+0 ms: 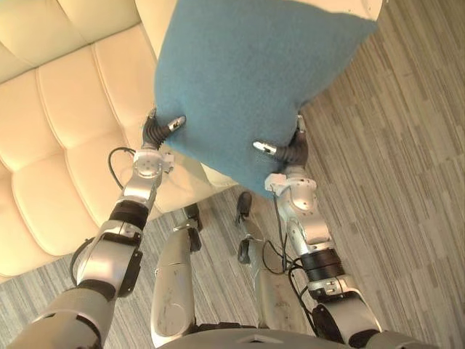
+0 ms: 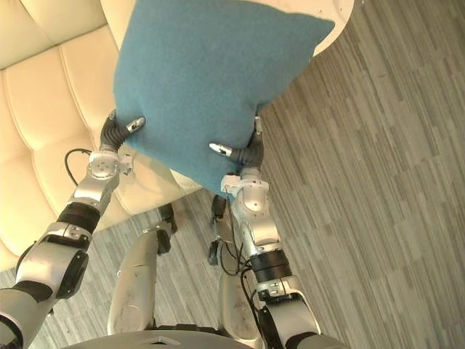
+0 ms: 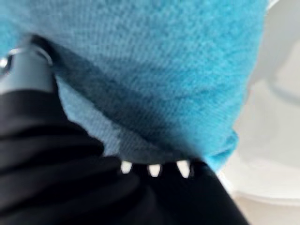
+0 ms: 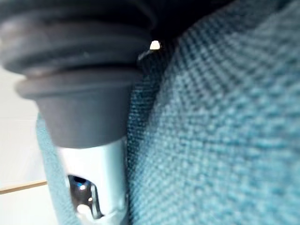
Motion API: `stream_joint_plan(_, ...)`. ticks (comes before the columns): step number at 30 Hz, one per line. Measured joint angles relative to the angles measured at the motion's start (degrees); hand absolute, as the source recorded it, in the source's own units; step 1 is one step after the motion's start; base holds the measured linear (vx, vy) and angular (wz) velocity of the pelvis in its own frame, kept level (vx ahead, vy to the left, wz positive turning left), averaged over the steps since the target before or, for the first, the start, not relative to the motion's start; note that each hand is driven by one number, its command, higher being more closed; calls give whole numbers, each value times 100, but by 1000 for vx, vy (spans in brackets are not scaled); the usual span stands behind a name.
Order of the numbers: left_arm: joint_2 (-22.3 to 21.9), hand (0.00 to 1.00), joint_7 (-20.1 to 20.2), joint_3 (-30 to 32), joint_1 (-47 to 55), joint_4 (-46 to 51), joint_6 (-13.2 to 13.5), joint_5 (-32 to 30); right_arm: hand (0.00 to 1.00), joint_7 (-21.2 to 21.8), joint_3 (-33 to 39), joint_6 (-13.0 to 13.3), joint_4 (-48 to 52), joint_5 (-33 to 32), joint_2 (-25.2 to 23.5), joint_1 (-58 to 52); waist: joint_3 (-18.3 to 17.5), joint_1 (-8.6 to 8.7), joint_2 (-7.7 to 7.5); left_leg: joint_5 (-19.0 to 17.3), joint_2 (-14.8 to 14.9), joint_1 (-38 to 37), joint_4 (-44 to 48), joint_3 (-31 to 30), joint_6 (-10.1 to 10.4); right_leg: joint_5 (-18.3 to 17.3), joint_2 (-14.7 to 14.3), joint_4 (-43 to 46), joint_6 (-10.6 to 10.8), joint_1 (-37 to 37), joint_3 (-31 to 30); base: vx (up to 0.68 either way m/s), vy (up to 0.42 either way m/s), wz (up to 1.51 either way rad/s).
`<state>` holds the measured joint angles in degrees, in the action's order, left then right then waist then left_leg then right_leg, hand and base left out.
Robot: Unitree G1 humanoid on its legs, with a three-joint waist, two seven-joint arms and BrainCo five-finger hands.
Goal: Pick up cushions and gather them together orderly.
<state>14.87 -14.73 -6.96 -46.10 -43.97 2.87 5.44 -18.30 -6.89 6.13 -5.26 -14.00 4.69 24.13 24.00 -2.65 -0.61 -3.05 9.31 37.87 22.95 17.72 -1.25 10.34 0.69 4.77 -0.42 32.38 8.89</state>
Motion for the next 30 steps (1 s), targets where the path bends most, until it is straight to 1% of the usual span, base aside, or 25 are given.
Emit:
stream_joint_plan(2,69,100,-21,2,-37,92,1,47,100,-101,-16,14,5,-34,37,146,0,-1,0,16,26,4,-20,0,18,41,-2,-6,-42,-2,77,17,-48,4)
stream_joint_plan(6,98,100,-139,0,-32,534,10,297,100,-139,-16,73,27,-36,61,306,0,-14,0,144,16,-28,-151,-22,72,43,-1,-6,-59,-12,154,53,-40,10)
stream_joint_plan(7,100,100,-160,-3,-17,704,18,424,100,-163,-16,126,35,-38,72,328,0,-19,0,222,-16,-95,-268,-36,76,37,5,-5,-66,-43,173,63,-37,12)
stream_joint_plan(9,101,100,-196,-9,22,925,22,465,100,-165,-16,144,36,-41,91,326,-1,-24,-1,300,-49,-195,-401,-50,73,18,15,-5,-84,-98,203,59,-37,12)
stream_joint_plan(10,99,100,-241,-41,111,1173,30,562,100,-165,-16,143,34,-46,108,298,-1,-22,-1,345,-74,-336,-519,-66,120,-8,20,-6,-102,-198,229,68,-49,11)
stream_joint_plan(12,96,100,-250,-80,188,1363,34,578,100,-164,-16,140,32,-123,143,242,-2,-21,-4,407,-94,-519,-645,-90,127,-56,21,-6,-115,-339,257,73,-56,11)
stream_joint_plan(14,84,100,-257,-130,388,1822,38,668,100,-164,-15,140,33,-160,202,64,-4,-16,-7,445,-131,-764,-814,-155,187,-139,21,0,-130,-535,307,62,-50,16)
stream_joint_plan(15,75,100,-257,-203,594,2168,82,694,100,-162,-15,131,33,-162,210,-125,-9,-16,-11,470,-165,-953,-958,-189,203,-204,24,3,-145,-674,337,68,-46,15)
stream_joint_plan(17,23,100,-257,-238,833,2511,120,701,100,-146,-15,100,32,-162,206,-337,-11,-17,-11,526,-198,-1161,-1117,-211,255,-274,29,5,-149,-827,382,97,-44,14)
stream_joint_plan(18,-69,100,-256,-283,1036,2701,210,707,100,-76,-16,89,30,-159,201,-529,-18,-12,-17,607,-236,-1355,-1303,-233,283,-320,31,5,-156,-952,408,109,-35,15)
stream_joint_plan(19,-90,100,-256,-306,1118,2784,226,728,100,-55,-16,88,29,-159,196,-584,-18,-2,-16,644,-253,-1431,-1372,-246,283,-337,34,2,-155,-998,419,140,-32,19)
stream_joint_plan(20,-129,100,-253,-356,1378,2991,247,749,100,-10,-16,83,27,-147,185,-694,-20,60,-14,740,-307,-1622,-1581,-319,298,-385,38,-12,-150,-1128,448,124,-20,19)
stream_joint_plan(21,-186,100,-250,-369,1599,3107,259,749,100,65,-15,76,25,-129,189,-780,-20,111,-14,829,-347,-1807,-1753,-355,270,-409,39,-60,-141,-1271,479,120,-15,18)
stream_joint_plan(22,-219,100,-244,-371,1736,3173,259,750,100,96,-15,66,25,-100,190,-835,-21,132,-16,879,-371,-1927,-1856,-366,282,-413,39,-98,-135,-1364,487,118,1,10)
stream_joint_plan(23,-313,100,-231,-385,2125,3338,265,753,100,172,-15,26,26,81,194,-979,-76,165,-13,919,-406,-2197,-2088,-360,298,-423,23,-216,-127,-1580,487,91,3,4)
stream_joint_plan(25,-421,100,-217,-411,2609,3530,266,796,100,295,-12,18,27,238,196,-1206,-261,209,-14,961,-437,-2387,-2290,-365,293,-432,7,-347,-115,-1749,488,128,23,4)
stream_joint_plan(26,-503,100,-203,-438,2961,3698,266,800,100,341,-12,17,37,332,196,-1376,-309,223,-11,972,-456,-2606,-2403,-369,296,-441,-5,-442,-103,-1962,490,117,28,5)
stream_joint_plan(27,-542,100,-185,-449,3107,3758,266,801,100,359,-12,16,39,361,193,-1455,-337,223,-4,972,-467,-2692,-2442,-371,296,-457,-6,-468,-87,-2054,494,113,39,7)
stream_joint_plan(28,-694,100,-115,-445,3536,3986,266,835,100,444,-13,-13,144,494,186,-1756,-568,225,0,985,-494,-2805,-2581,-386,299,-479,-8,-549,-59,-2150,519,128,44,11)
stream_joint_plan(29,-820,100,-91,-447,3896,4197,267,887,100,520,-13,-17,304,546,172,-2021,-691,230,4,995,-511,-2932,-2669,-420,302,-500,-9,-605,-34,-2277,555,155,56,14)
stream_joint_plan(30,-871,100,-70,-447,4039,4289,267,917,100,545,-13,-17,386,547,164,-2131,-720,233,4,994,-519,-3000,-2706,-441,302,-518,-8,-614,-31,-2349,571,134,57,27)
